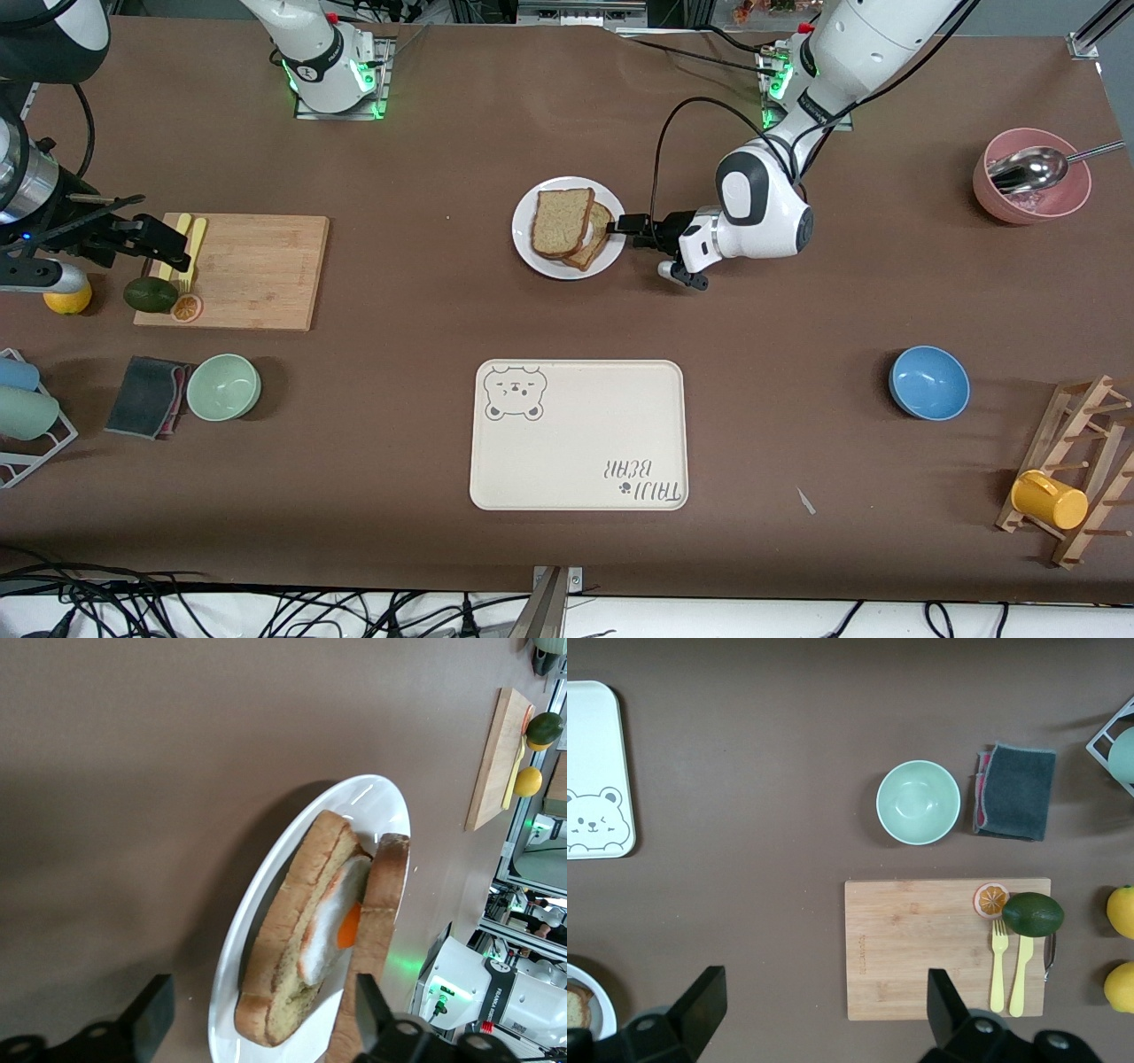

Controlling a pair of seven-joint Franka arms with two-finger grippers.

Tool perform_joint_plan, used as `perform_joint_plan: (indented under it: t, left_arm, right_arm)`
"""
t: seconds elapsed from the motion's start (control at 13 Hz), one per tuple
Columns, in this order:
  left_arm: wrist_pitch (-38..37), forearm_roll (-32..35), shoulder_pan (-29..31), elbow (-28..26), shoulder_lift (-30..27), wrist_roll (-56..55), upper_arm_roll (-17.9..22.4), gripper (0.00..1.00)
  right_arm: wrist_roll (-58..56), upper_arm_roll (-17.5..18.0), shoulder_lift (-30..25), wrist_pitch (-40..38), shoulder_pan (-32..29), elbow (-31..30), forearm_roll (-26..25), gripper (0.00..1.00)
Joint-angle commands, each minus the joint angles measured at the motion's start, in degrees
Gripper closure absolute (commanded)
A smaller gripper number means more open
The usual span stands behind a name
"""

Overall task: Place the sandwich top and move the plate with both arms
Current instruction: 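Lower the left gripper and grip the white plate's rim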

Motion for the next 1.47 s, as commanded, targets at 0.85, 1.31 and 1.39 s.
perform_joint_plan:
  t: [0.85, 1.31, 1.39]
  left_arm:
    - [-0.3, -5.1, -0.2, 1.1, 3.4, 6.0, 0.0, 0.86]
    - [-0.1, -10.0, -0.5, 1.1, 3.5, 9.2, 0.0, 1.00]
    - [-0.1, -10.0, -0.4, 1.1, 3.3, 9.4, 0.0, 1.00]
  right_arm:
    - [0.8, -0.2, 1.1, 0.4, 0.4, 1.8, -0.7, 0.00]
    - [-0.3, -1.1, 0.6, -0.1, 0.2, 1.9, -0.6, 0.00]
    - [-0.3, -2.3, 0.4, -0.2, 0.2, 1.9, -0.2, 0.00]
